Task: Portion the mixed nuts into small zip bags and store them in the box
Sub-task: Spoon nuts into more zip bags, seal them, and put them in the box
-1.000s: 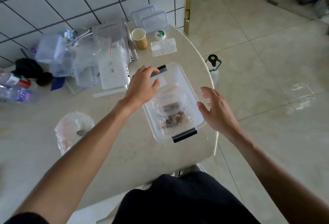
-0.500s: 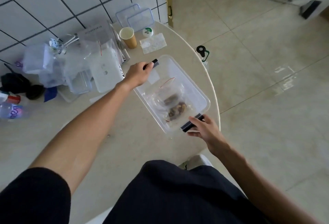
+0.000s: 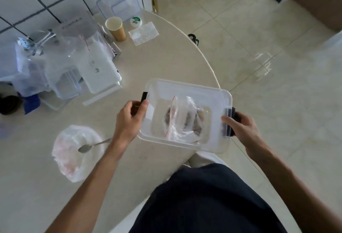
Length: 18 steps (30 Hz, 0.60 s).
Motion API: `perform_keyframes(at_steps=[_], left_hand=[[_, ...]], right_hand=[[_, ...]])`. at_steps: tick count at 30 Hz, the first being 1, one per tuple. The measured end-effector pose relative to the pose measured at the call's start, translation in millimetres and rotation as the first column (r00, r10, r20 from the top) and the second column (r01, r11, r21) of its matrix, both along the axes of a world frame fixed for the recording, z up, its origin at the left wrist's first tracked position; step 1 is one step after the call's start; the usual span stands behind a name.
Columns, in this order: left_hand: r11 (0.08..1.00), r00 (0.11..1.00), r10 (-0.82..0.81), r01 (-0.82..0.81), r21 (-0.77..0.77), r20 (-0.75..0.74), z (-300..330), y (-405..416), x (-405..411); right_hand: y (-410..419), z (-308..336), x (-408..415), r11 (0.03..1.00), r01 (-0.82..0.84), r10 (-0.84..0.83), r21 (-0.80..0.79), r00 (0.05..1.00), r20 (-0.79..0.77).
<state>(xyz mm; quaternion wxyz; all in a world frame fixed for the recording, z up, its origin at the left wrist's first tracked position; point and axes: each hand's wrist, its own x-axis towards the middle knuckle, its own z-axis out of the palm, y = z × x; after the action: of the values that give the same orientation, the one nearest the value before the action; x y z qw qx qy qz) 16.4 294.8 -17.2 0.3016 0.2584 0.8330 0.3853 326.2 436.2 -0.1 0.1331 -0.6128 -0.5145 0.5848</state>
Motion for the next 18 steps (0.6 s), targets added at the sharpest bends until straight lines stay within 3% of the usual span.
perform_keyframes(at_steps=[8, 18], left_hand=[[0.991, 0.988, -0.13, 0.131, -0.001, 0.078, -1, 32, 65], [0.937, 0.931, -0.341, 0.348, -0.031, 0.127, -4, 188, 208]], right_hand=[[-2, 4, 77, 0.981, 0.195, -0.195, 0.024, 0.981, -0.011], [68, 4, 235, 0.9, 0.423, -0.418, 0.103, 0.906, -0.065]])
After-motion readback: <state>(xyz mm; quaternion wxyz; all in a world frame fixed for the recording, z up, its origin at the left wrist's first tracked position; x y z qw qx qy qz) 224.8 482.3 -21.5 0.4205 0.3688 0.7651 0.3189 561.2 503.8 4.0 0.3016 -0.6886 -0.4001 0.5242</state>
